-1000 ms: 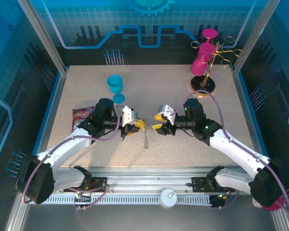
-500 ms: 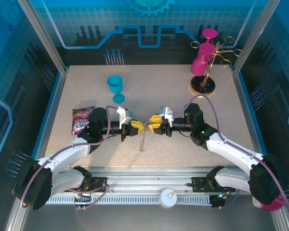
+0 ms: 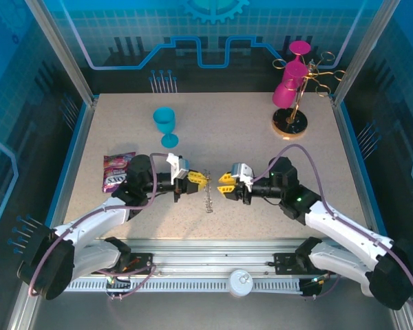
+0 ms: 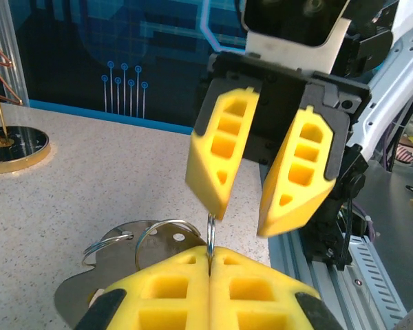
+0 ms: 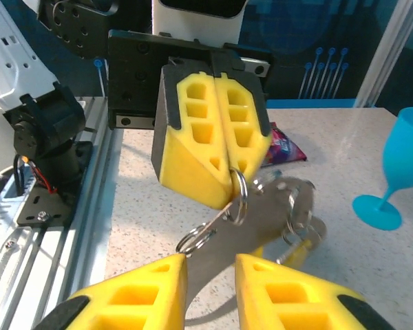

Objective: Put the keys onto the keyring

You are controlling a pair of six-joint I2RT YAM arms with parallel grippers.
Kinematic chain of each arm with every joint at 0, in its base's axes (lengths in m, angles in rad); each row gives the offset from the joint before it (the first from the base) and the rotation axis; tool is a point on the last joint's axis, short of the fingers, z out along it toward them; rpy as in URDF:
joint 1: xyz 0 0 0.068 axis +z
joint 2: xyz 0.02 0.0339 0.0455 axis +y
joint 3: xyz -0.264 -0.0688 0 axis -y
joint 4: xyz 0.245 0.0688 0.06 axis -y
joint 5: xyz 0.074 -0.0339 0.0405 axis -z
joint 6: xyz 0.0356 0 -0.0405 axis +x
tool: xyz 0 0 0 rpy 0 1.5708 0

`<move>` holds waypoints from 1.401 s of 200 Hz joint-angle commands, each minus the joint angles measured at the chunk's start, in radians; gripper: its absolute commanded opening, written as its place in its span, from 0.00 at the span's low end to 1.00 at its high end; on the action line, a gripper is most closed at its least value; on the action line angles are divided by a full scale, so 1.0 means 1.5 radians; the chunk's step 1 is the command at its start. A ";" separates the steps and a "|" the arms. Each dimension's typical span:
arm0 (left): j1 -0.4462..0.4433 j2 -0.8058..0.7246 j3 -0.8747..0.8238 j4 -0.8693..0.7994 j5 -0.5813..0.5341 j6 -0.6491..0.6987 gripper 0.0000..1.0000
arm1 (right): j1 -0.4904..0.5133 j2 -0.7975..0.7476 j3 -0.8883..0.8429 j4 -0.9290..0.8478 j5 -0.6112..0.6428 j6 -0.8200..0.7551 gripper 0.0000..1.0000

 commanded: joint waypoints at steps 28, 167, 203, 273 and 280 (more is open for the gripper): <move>-0.009 -0.005 0.015 0.025 0.046 0.020 0.00 | 0.014 0.034 -0.001 0.089 -0.013 0.029 0.26; -0.013 0.010 0.020 0.030 0.043 0.025 0.00 | 0.025 0.083 0.023 0.142 -0.035 0.052 0.17; -0.012 0.008 0.020 0.020 0.034 0.035 0.00 | 0.024 0.067 0.017 0.125 -0.020 0.038 0.20; -0.012 -0.002 0.033 -0.041 0.036 0.077 0.00 | 0.024 0.061 0.021 0.112 -0.026 0.031 0.19; -0.012 -0.003 0.035 -0.047 0.036 0.082 0.00 | 0.024 0.062 0.021 0.114 -0.026 0.030 0.19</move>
